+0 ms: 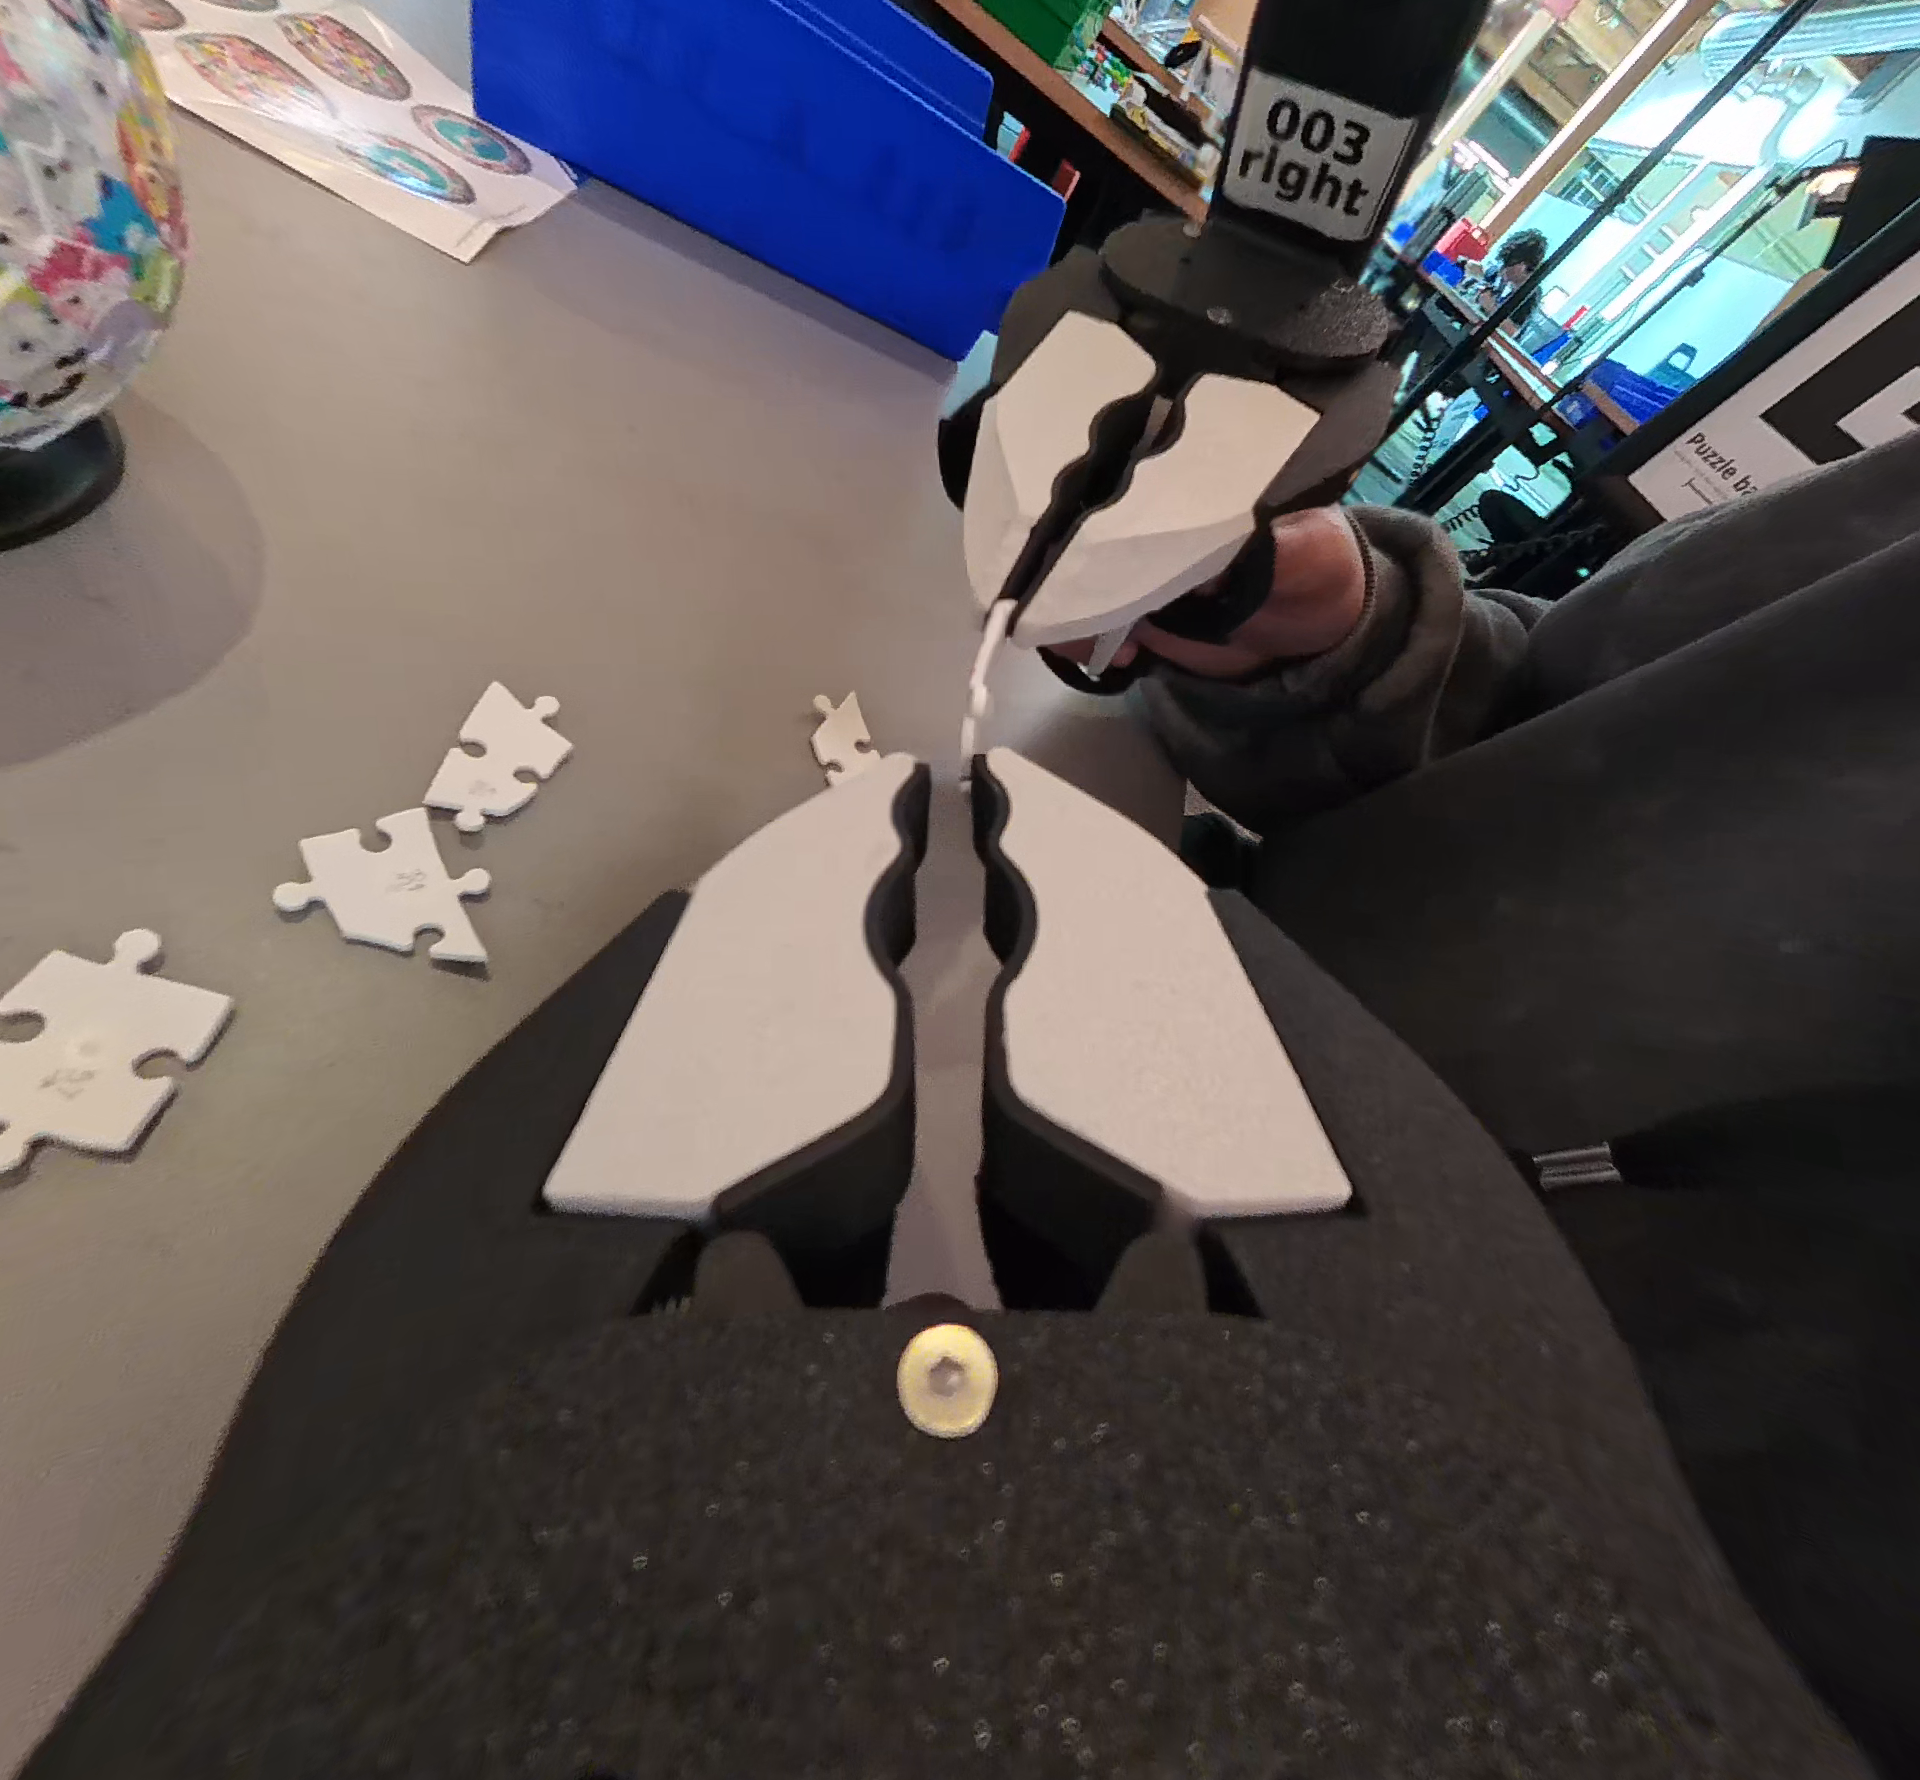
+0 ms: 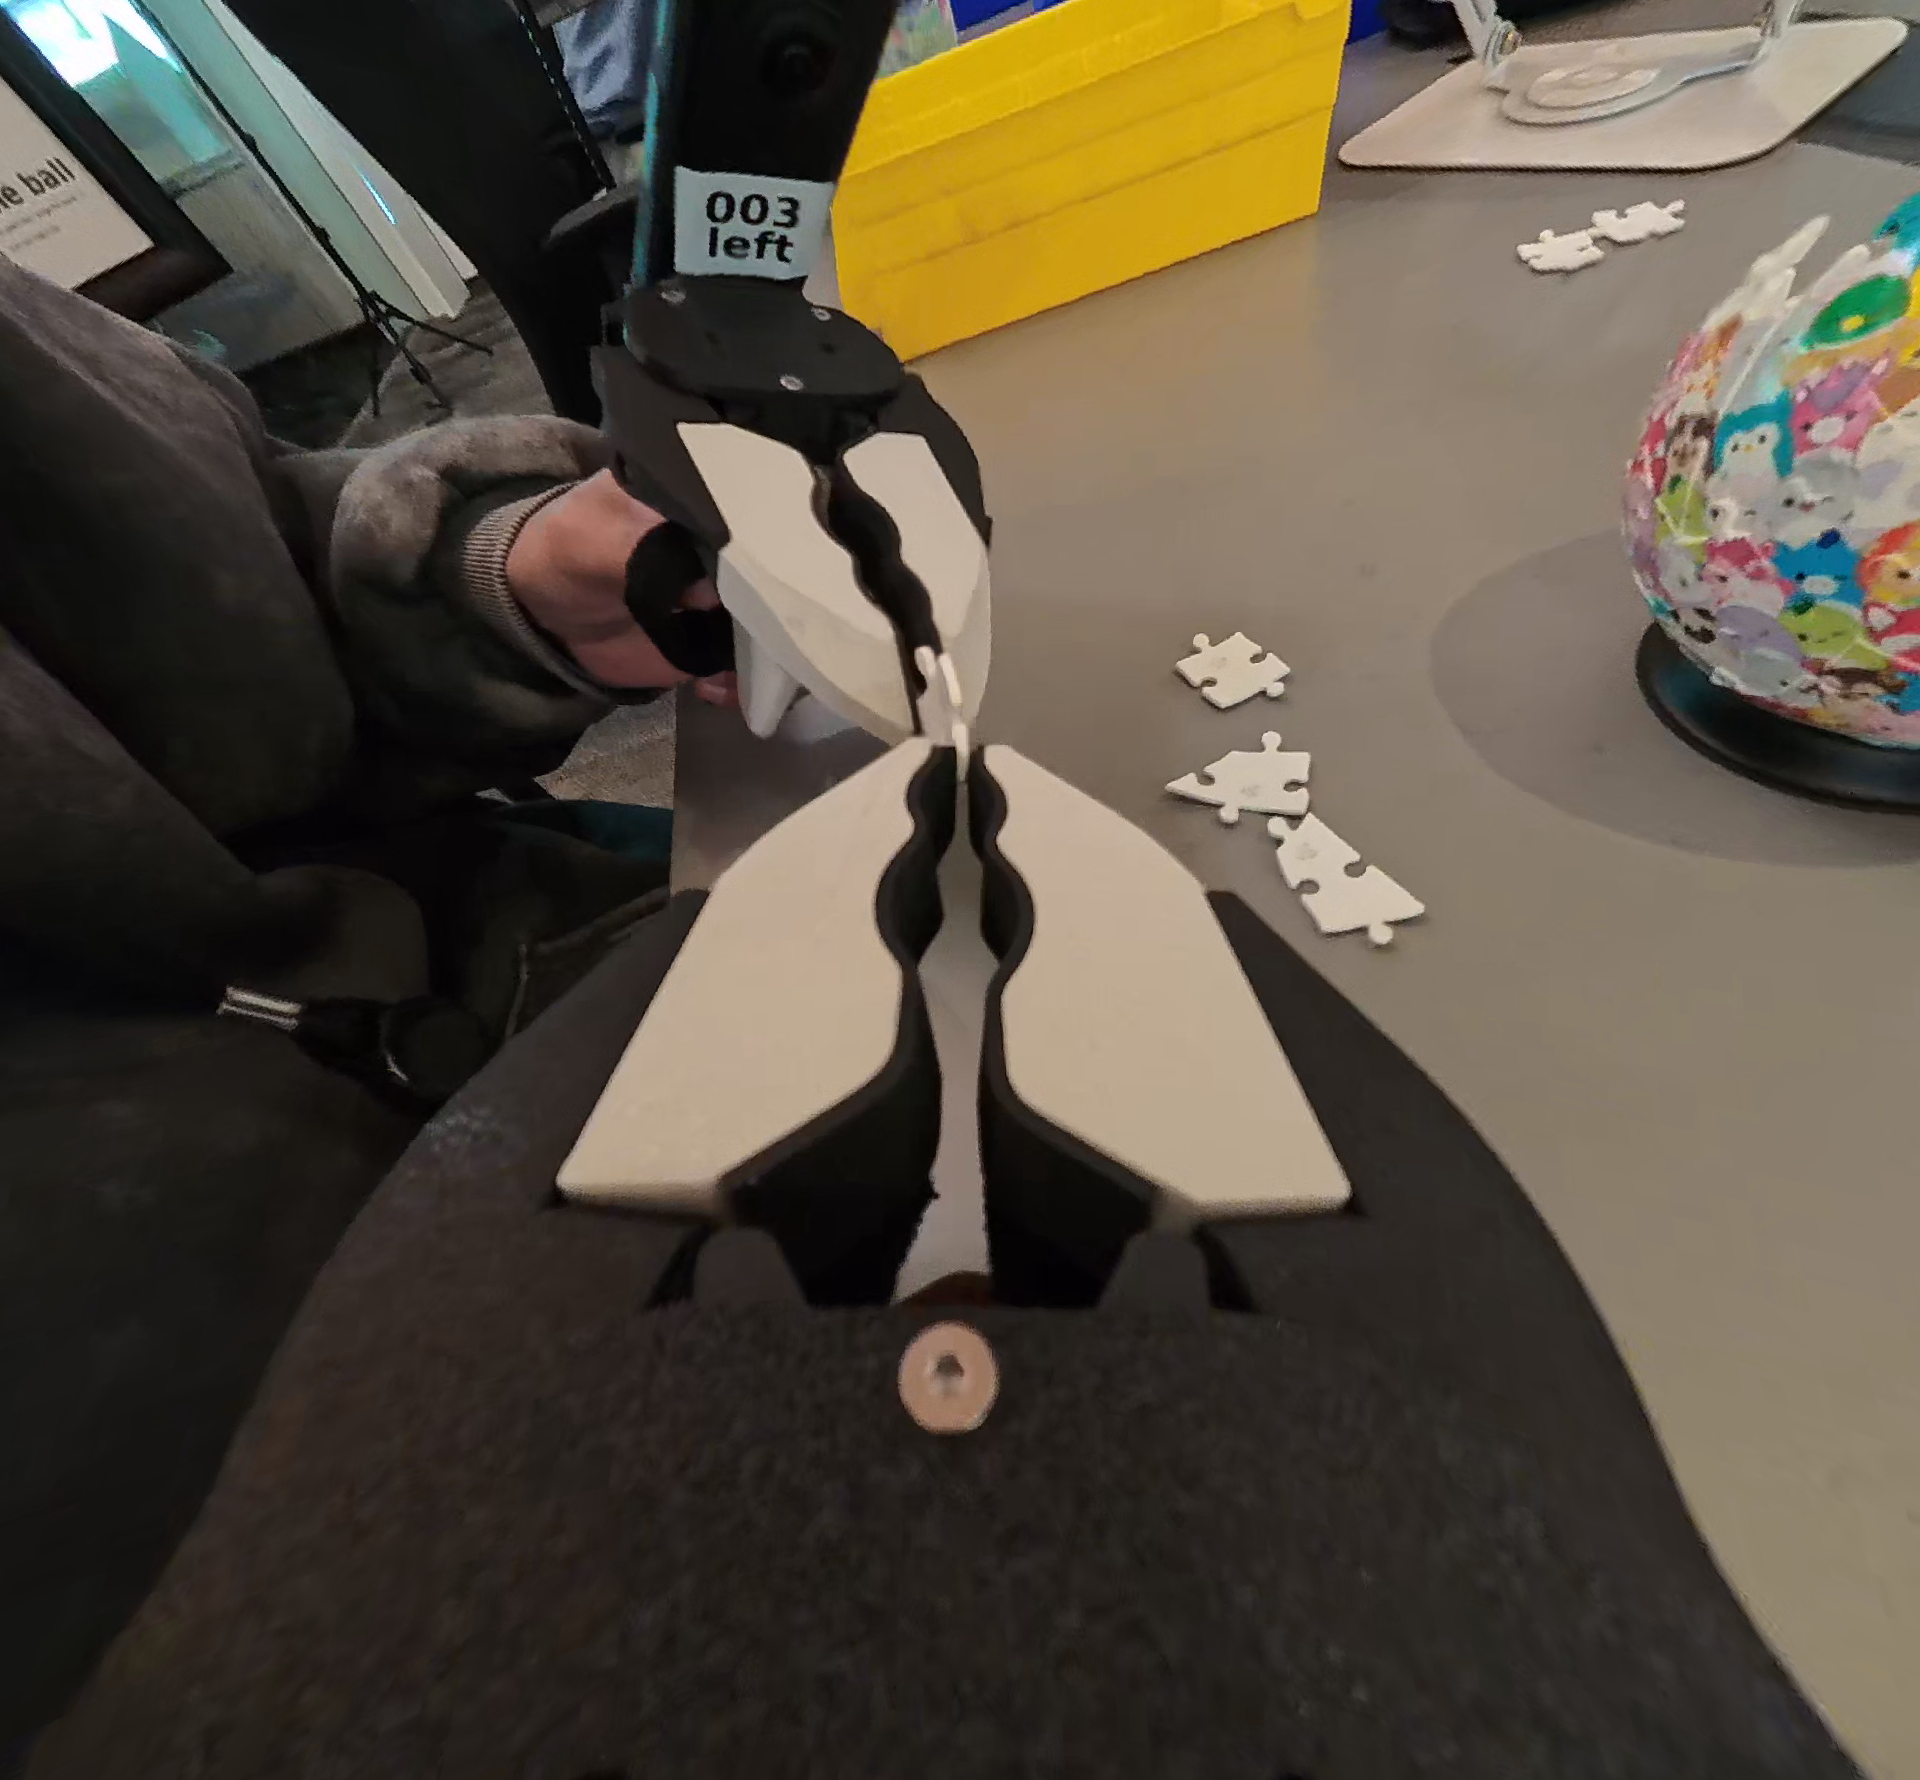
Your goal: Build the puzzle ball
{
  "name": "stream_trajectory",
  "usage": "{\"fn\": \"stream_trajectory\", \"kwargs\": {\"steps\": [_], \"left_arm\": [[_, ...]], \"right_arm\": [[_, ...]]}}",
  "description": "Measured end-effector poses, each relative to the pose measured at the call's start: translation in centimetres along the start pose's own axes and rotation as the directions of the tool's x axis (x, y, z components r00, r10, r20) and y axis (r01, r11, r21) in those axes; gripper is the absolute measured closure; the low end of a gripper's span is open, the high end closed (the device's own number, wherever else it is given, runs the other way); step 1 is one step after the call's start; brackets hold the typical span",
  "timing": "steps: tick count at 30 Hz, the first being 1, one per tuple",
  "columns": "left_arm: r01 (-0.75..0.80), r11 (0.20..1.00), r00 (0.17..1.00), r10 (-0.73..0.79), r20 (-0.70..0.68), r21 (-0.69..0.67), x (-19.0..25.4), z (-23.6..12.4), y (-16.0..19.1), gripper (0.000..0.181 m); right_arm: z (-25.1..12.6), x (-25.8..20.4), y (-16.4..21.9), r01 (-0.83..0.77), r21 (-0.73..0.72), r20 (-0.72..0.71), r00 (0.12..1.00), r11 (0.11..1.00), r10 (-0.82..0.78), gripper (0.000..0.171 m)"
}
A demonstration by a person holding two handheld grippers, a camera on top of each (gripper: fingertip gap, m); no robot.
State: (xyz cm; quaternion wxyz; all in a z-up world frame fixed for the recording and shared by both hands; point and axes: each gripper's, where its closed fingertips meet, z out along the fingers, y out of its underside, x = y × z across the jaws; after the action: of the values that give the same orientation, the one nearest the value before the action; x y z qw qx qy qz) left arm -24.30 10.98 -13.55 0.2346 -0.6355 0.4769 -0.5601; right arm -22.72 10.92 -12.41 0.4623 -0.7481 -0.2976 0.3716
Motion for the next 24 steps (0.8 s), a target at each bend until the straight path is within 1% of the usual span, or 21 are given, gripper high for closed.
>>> {"fn": "stream_trajectory", "kwargs": {"steps": [3, 6, 8, 13, 16, 20, 22, 24], "left_arm": [[-0.012, 1.0, 0.999, 0.011, 0.035, 0.017, -0.6, -0.5, -0.3, 0.171], [-0.017, 0.999, 0.999, 0.015, 0.051, 0.043, -1.0, -0.9, -0.8, 0.17], [-0.011, 0.999, 0.999, 0.008, 0.052, 0.053, -1.2, -1.0, -1.0, 0.17], [-0.008, 0.999, 1.0, 0.007, 0.019, 0.053, -0.6, -0.8, -1.0, 0.17], [-0.02, 1.0, 1.0, 0.02, 0.003, 0.002, -0.2, -0.2, -0.2, 0.17], [-0.045, 0.994, 0.999, 0.043, -0.023, -0.103, 0.4, 0.8, 1.7, 0.179], [-0.056, 0.991, 0.998, 0.054, -0.013, -0.122, 0.4, 1.2, 2.0, 0.178], [-0.03, 0.993, 0.999, 0.028, -0.016, -0.114, 0.3, 1.2, 1.9, 0.178]], "right_arm": [[-0.6, 0.8, 0.3, -0.092, 0.044, 0.005, 0.996, 0.995, 0.092, 0.169], [-1.3, 2.0, 0.2, -0.22, 0.098, 0.024, 0.975, 0.971, 0.219, 0.169], [-1.4, 2.1, 0.4, -0.265, 0.101, 0.054, 0.964, 0.959, 0.261, 0.169], [-0.3, 1.3, 1.7, -0.249, 0.017, 0.075, 0.966, 0.968, 0.247, 0.169], [0.6, 0.0, 2.6, -0.191, -0.053, 0.099, 0.976, 0.98, 0.196, 0.169], [0.9, -0.5, 2.1, -0.168, -0.038, 0.113, 0.979, 0.985, 0.171, 0.169], [1.0, -0.3, 1.6, -0.177, -0.017, 0.119, 0.977, 0.984, 0.178, 0.169], [1.0, -0.1, 1.4, -0.193, -0.007, 0.128, 0.973, 0.981, 0.193, 0.169]]}}
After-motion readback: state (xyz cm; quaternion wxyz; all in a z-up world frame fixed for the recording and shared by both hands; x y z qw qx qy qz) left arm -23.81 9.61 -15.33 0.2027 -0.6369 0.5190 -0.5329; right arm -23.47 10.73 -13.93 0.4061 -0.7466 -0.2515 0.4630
